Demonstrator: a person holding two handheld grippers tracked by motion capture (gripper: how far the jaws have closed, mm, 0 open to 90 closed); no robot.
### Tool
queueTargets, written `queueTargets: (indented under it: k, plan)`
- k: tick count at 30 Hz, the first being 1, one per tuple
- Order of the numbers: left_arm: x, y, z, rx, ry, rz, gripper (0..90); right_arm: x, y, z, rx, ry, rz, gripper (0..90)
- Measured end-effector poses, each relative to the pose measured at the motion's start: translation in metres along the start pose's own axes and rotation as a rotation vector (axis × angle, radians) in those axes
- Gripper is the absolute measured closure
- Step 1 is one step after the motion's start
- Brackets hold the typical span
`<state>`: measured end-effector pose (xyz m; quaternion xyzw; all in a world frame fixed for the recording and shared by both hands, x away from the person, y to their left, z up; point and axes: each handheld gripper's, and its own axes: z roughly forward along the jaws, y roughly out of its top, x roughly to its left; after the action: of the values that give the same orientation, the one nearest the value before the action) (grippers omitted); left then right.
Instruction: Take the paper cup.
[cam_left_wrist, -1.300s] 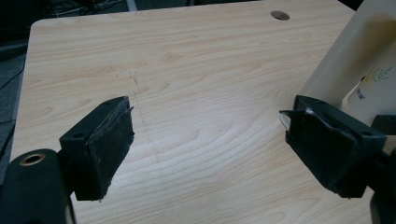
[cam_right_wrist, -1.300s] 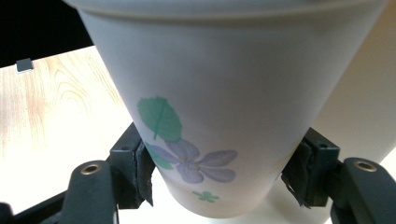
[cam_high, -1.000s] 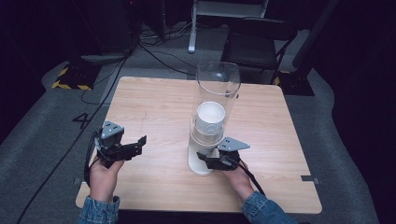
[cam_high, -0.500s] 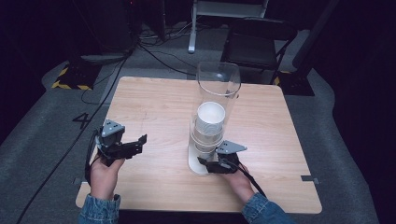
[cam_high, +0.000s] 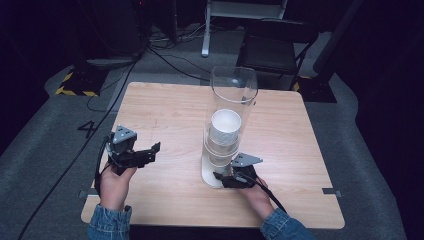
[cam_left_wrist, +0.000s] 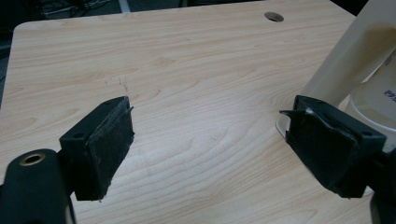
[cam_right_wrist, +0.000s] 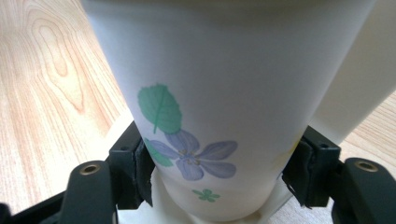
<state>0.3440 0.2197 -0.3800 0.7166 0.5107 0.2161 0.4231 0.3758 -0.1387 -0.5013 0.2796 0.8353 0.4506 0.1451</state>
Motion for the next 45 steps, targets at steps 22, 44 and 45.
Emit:
queueTargets:
  k: [22,44,45]
  plan:
    - [0.002,0.011,0.016,0.02,-0.011,0.01,15.1,-0.009,-0.011,-0.026,0.031,-0.084,0.001,34.6]
    - [0.002,0.015,0.019,0.019,-0.016,0.005,15.2,-0.024,-0.014,-0.051,0.031,-0.14,0.028,34.7]
    - [0.002,0.015,0.019,0.02,-0.016,0.005,15.2,-0.026,-0.014,-0.053,0.031,-0.141,0.034,34.6]
